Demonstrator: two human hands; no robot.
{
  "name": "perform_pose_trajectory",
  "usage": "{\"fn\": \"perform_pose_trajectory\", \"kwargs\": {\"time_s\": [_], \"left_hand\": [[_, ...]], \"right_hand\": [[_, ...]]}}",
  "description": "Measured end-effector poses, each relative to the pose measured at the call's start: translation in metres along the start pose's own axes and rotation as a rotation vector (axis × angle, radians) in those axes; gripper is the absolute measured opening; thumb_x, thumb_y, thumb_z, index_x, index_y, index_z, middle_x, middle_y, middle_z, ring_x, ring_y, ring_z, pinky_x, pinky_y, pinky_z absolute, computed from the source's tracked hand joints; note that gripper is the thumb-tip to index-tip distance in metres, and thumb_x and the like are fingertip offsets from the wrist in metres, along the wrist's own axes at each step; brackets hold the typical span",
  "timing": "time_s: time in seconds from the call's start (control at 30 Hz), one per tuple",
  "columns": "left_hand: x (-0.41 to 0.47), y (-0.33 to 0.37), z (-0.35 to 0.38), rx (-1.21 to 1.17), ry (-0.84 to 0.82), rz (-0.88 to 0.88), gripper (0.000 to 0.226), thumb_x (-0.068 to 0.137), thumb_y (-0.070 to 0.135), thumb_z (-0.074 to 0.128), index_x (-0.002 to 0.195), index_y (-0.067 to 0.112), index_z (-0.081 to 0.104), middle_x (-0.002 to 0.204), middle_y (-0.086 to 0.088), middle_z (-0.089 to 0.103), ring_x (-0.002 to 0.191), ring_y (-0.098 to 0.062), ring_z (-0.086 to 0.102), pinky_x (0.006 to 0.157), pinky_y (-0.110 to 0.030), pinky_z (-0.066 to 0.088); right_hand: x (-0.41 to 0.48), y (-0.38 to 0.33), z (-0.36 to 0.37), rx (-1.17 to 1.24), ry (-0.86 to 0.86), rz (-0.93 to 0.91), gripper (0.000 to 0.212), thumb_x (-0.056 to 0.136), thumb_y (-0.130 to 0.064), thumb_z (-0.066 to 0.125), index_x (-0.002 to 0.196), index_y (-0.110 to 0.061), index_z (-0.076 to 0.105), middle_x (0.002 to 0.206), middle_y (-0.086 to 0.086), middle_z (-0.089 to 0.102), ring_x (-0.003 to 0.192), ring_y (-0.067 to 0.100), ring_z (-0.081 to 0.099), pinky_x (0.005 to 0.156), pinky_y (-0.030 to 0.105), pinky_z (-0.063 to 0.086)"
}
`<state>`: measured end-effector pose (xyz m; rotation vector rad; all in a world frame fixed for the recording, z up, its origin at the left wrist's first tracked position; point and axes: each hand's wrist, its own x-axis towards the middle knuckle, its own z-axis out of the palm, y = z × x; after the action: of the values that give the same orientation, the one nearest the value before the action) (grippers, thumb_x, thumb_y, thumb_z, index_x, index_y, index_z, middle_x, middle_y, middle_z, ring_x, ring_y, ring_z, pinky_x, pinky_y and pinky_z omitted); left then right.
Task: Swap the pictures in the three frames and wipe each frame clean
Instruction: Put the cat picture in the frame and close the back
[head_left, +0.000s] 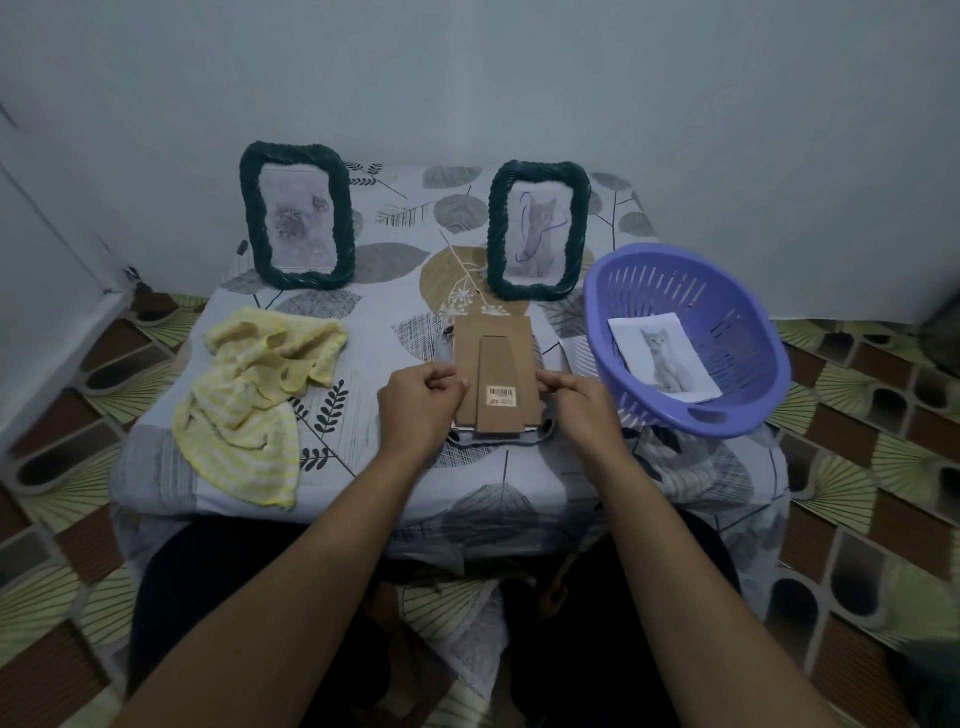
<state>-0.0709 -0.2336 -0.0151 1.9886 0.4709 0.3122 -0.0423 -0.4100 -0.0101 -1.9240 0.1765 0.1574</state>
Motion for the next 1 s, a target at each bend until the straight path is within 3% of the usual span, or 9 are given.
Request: {"fn": "perform_pose_trajectory", "kwargs": {"time_s": [0.13,0.4,0.53,0.7,1.0], "left_hand": [[0.001,-0.003,0.0,0.058,0.018,0.03,0.026,0.085,0.029,0.074,0.108,0.015,0.077,0.097,0.001,0.076,0.093,-0.011,0.069,0.088,-0.024,0.053],[0.002,-0.004,0.0,0.096,0.017,0.037,0.027,0.087,0.026,0.074,0.11,0.013,0.076,0.081,0.009,0.066,0.083,-0.007,0.063,0.076,-0.015,0.041],[0.003,-0.003,0.001,0.117,0.012,0.046,0.027,0.088,0.025,0.073,0.11,0.011,0.075,0.084,0.005,0.069,0.083,-0.008,0.06,0.078,-0.015,0.039],[0.005,-0.005,0.001,0.127,0.002,0.042,0.025,0.088,0.024,0.073,0.11,0.013,0.075,0.078,0.009,0.065,0.081,-0.009,0.062,0.077,-0.016,0.041],[0.006,-0.007,0.001,0.125,-0.011,0.029,0.022,0.087,0.024,0.073,0.106,0.014,0.076,0.076,0.009,0.065,0.081,-0.012,0.063,0.078,-0.019,0.043]], "right_hand": [[0.0,0.004,-0.001,-0.025,-0.034,-0.016,0.052,0.089,0.003,0.036,0.12,-0.017,0.072,0.1,-0.009,0.074,0.104,0.011,0.065,0.094,0.03,0.052],[0.002,0.006,-0.001,-0.136,-0.079,-0.104,0.044,0.095,0.002,0.044,0.125,-0.016,0.07,0.108,-0.005,0.073,0.1,0.006,0.061,0.089,0.023,0.047],[0.007,0.011,-0.004,-0.204,-0.073,-0.131,0.037,0.099,-0.003,0.048,0.127,-0.015,0.068,0.119,-0.001,0.071,0.113,0.009,0.062,0.097,0.021,0.045],[0.006,0.004,-0.009,-0.258,-0.125,-0.129,0.045,0.095,0.007,0.041,0.129,-0.009,0.066,0.13,0.004,0.066,0.125,0.012,0.054,0.104,0.02,0.037],[0.003,0.0,-0.011,-0.329,-0.121,-0.158,0.054,0.09,0.013,0.037,0.129,-0.009,0.066,0.132,0.009,0.065,0.123,0.021,0.055,0.096,0.019,0.039]]}}
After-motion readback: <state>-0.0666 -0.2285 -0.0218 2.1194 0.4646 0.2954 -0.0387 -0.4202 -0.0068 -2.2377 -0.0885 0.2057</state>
